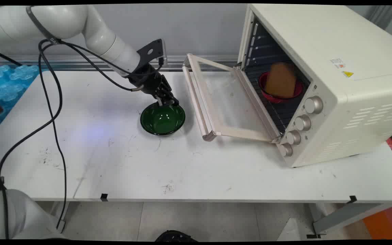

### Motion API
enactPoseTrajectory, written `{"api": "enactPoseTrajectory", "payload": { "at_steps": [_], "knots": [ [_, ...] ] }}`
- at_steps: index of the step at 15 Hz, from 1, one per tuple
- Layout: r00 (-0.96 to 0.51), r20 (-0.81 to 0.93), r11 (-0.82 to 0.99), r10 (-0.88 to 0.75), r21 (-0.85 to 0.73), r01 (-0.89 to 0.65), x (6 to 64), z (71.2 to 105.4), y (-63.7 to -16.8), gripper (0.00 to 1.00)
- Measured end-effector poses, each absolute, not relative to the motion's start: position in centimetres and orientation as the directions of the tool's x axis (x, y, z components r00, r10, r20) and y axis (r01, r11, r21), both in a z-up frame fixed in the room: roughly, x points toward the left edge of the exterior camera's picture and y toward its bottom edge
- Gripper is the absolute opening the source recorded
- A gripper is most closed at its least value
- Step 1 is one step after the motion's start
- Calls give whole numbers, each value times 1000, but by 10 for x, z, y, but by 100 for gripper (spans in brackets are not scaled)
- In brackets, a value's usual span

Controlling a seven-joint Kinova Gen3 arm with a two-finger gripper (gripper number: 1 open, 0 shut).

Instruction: Close the oven

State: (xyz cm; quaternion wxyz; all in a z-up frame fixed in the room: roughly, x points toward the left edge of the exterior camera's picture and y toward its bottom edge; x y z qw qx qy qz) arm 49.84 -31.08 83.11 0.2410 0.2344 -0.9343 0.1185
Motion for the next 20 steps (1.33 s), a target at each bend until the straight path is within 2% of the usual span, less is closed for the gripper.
{"api": "enactPoseTrajectory", "payload": {
  "at_steps": [6, 20],
  "knots": [
    [-735, 534, 844, -418, -70, -532, 490, 834, -311, 0],
    [-673, 631, 828, -386, -84, -554, 471, 792, -334, 0]
  ]
}}
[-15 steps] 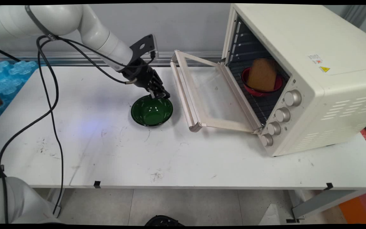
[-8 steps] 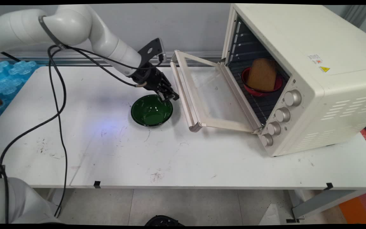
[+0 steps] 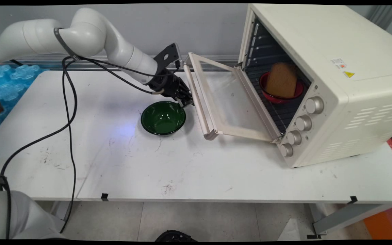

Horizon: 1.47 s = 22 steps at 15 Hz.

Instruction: Close the oven

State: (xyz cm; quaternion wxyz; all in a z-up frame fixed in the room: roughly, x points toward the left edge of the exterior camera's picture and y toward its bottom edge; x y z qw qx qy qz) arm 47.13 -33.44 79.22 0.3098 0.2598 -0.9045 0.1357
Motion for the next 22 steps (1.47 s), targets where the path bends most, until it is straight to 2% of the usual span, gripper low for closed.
{"api": "enactPoseTrajectory", "payload": {
  "at_steps": [14, 22],
  "knots": [
    [-640, 683, 835, -352, -80, -545, 460, 831, -333, 0],
    [-631, 695, 839, -343, -74, -539, 441, 871, -355, 0]
  ]
}}
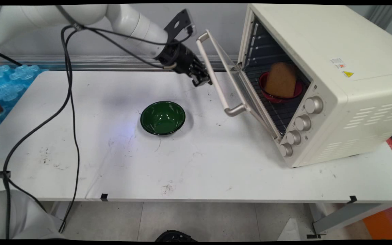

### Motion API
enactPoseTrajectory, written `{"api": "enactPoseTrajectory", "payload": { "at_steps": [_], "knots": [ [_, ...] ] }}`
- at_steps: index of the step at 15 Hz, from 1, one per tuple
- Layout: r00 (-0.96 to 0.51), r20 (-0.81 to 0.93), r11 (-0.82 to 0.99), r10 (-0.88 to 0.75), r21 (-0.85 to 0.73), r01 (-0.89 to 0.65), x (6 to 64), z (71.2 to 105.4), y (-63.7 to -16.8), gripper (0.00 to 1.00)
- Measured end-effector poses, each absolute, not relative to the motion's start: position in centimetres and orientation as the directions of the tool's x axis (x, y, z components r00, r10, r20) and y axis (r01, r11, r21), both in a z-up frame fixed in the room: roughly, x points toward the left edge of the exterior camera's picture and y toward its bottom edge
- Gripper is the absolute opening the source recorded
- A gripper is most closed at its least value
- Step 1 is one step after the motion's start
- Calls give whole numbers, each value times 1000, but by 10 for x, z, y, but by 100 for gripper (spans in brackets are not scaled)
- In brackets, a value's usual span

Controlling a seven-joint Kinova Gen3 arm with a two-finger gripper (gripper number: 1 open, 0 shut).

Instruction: Close the oven

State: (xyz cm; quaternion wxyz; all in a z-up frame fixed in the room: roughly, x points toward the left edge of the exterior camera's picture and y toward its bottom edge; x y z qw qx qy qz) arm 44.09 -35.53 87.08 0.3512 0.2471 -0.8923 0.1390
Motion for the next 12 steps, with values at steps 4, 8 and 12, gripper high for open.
{"api": "enactPoseTrajectory", "payload": {
  "at_steps": [4, 8, 12],
  "knots": [
    [-635, 692, 843, -345, -70, -534, 428, 889, -374, 0],
    [-639, 690, 846, -340, -73, -529, 418, 902, -390, 0],
    [-648, 695, 851, -311, -99, -515, 401, 919, -413, 0]
  ]
}}
